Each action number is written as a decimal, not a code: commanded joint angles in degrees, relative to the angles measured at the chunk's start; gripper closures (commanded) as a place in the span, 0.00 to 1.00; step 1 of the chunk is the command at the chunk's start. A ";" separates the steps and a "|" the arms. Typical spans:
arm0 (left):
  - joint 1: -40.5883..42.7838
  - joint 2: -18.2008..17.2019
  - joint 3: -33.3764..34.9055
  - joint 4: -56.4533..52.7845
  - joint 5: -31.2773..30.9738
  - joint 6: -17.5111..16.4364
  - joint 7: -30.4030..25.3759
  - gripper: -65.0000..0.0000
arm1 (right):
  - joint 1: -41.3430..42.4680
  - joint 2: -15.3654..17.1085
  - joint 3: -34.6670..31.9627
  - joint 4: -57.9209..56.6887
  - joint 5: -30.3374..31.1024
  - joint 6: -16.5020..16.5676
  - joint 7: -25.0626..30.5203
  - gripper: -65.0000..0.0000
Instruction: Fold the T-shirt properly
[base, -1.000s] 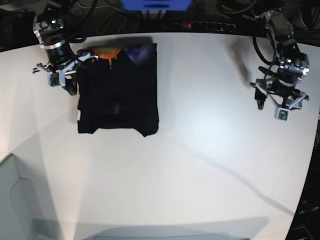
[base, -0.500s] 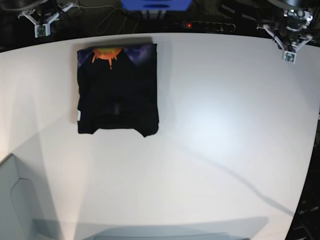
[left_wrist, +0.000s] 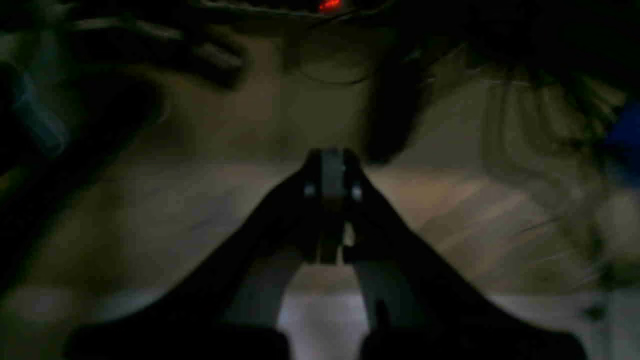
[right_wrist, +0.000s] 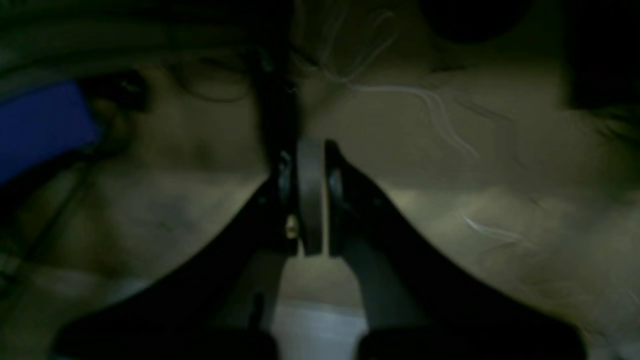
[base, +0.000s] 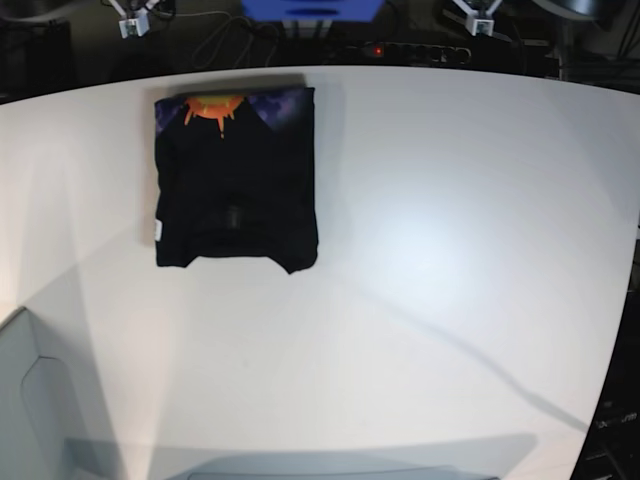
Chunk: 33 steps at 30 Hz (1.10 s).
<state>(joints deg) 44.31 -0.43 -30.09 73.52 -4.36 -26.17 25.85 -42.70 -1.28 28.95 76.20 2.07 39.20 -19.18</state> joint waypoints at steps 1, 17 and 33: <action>-0.23 -0.76 0.33 -3.14 -0.08 1.43 -2.51 1.00 | 0.10 0.80 -0.42 -2.58 0.09 0.80 1.99 1.00; -28.45 -8.15 13.34 -57.21 0.36 2.75 -28.97 1.00 | 27.36 7.48 -28.82 -65.43 0.00 -30.54 40.50 1.00; -32.31 -7.35 27.76 -60.90 0.01 14.96 -23.08 1.00 | 35.44 4.58 -40.77 -71.41 0.00 -37.13 17.90 1.00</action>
<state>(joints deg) 11.88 -7.46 -2.39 12.38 -4.36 -11.07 3.14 -7.14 2.83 -11.79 4.62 1.96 2.48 -1.34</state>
